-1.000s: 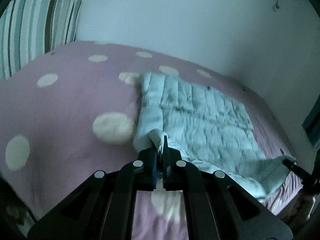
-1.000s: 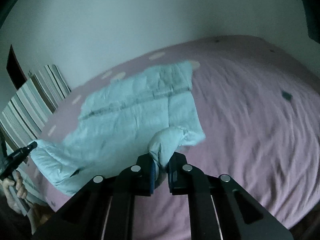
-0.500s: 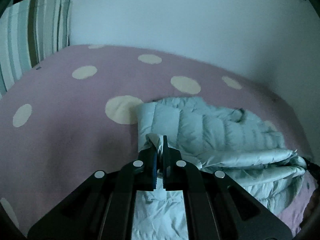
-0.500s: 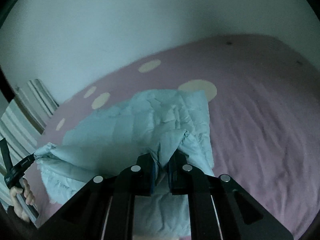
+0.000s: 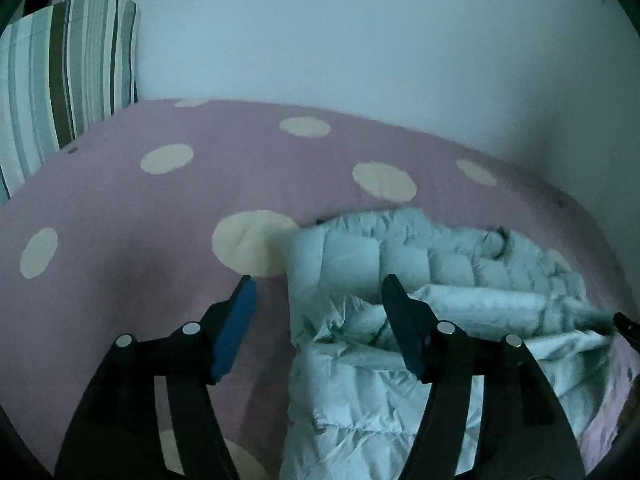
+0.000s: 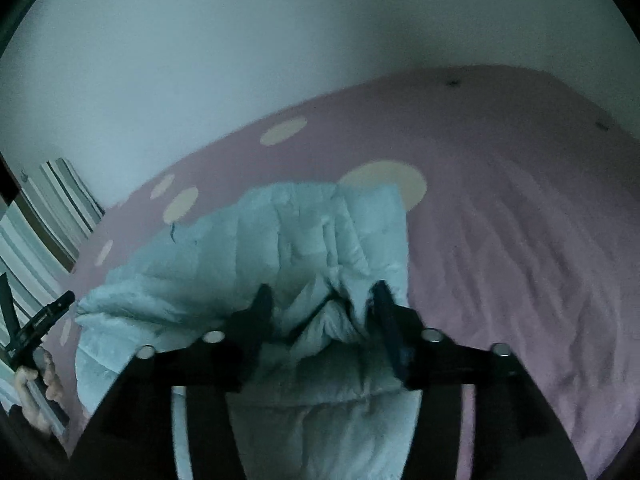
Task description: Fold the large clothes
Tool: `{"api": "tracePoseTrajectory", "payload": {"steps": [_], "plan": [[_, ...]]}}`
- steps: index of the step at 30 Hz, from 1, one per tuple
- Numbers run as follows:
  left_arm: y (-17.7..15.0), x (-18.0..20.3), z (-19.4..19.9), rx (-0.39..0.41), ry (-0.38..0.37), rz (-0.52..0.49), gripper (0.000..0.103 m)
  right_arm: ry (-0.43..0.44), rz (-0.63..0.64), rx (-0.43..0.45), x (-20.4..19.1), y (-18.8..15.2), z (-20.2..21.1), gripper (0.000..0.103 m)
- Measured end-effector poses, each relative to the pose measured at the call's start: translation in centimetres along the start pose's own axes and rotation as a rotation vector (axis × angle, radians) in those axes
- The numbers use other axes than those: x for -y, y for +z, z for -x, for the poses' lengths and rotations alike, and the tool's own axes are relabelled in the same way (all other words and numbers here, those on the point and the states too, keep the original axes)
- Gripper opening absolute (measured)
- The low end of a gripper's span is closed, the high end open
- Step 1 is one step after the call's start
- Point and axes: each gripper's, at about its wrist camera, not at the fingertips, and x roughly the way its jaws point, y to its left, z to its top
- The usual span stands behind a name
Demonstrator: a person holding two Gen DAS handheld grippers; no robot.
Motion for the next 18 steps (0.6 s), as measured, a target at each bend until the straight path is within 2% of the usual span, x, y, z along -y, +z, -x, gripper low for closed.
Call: {"api": "tracePoseTrajectory", "payload": {"steps": [3, 7, 12, 18], "plan": [[-0.5, -0.8, 1.0, 0.003, -0.020, -0.019, 0.067, 0.003, 0.042, 0.011, -0.1, 0.0, 1.2, 0.060], [-2.2, -1.5, 0.7, -0.044, -0.034, -0.051, 0.067, -0.007, 0.089, -0.003, 0.2, -0.6, 1.5, 0.060], [-3.2, -1.1, -0.4, -0.093, -0.060, -0.090, 0.067, -0.012, 0.123, -0.024, -0.1, -0.4, 0.2, 0.060], [-2.4, -0.2, -3.2, -0.153, -0.088, -0.144, 0.067, -0.017, 0.178, -0.057, -0.3, 0.8, -2.5, 0.060]]}}
